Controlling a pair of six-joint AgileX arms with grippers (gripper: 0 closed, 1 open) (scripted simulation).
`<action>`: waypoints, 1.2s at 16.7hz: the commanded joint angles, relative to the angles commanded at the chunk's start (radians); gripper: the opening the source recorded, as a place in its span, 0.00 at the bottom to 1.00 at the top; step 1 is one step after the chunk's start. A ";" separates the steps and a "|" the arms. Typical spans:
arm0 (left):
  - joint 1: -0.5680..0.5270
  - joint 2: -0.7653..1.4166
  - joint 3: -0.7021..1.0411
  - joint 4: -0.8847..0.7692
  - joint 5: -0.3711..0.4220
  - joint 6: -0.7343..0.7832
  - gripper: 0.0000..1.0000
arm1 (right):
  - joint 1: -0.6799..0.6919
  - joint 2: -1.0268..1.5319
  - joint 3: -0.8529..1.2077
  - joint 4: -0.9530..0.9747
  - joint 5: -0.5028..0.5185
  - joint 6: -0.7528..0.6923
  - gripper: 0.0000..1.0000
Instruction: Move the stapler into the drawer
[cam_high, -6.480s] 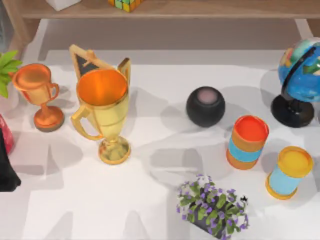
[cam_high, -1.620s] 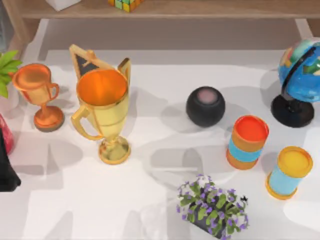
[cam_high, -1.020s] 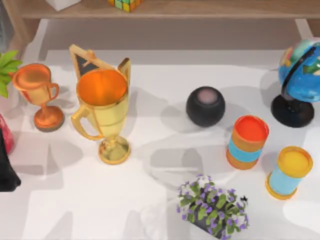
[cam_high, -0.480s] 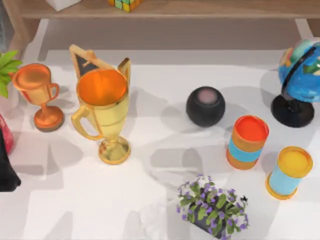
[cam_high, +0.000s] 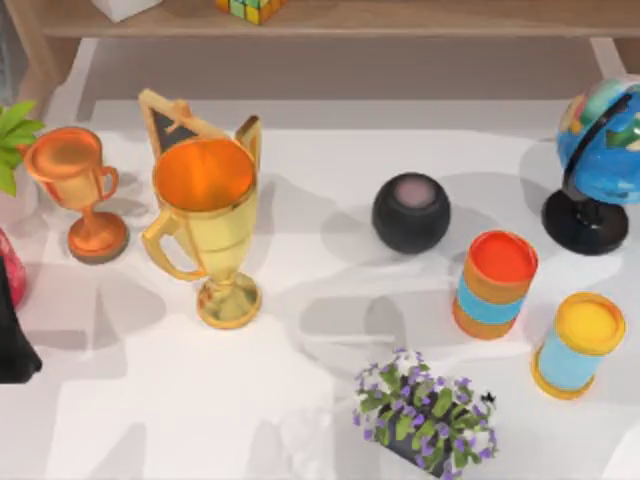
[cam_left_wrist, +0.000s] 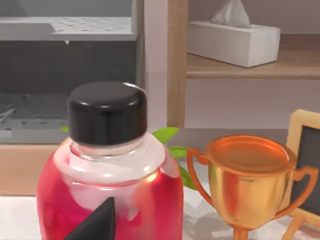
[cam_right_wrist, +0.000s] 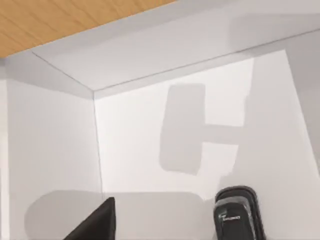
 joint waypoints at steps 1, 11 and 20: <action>0.000 0.000 0.000 0.000 0.000 0.000 1.00 | -0.024 -0.028 -0.051 0.072 -0.035 0.000 1.00; 0.000 0.000 0.000 0.000 0.000 0.000 1.00 | -0.331 -0.231 -0.655 0.945 -0.292 -0.254 1.00; 0.000 0.000 0.000 0.000 0.000 0.000 1.00 | -0.367 -0.213 -1.119 1.778 -0.324 -0.863 1.00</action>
